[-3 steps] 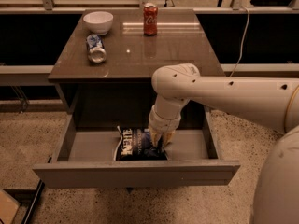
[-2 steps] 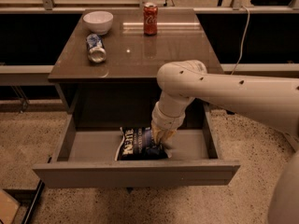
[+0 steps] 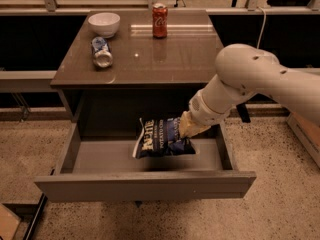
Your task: Pick blue chip bag from top drawer and place on counter
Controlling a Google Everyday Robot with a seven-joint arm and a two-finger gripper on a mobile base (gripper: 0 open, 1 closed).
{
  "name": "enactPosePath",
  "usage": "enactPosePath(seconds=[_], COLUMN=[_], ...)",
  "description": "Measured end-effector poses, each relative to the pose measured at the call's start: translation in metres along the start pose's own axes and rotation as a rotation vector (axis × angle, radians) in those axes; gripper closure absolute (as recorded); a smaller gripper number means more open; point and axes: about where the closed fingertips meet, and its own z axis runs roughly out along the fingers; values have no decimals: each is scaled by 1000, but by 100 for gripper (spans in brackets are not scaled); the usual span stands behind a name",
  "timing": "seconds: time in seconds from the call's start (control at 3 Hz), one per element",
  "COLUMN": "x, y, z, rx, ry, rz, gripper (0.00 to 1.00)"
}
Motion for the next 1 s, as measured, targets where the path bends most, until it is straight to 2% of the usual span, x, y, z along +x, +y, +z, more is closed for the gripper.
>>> enactPosePath(seconds=[0.33,0.67,1.0], x=[-1,-16,-62], y=[-11,-24,-47], z=[-84,-161,-215], rx=[-50,-29,30], ry=[-135,-267,-391], rz=[-83,-183,-213], gripper=[100,100,100])
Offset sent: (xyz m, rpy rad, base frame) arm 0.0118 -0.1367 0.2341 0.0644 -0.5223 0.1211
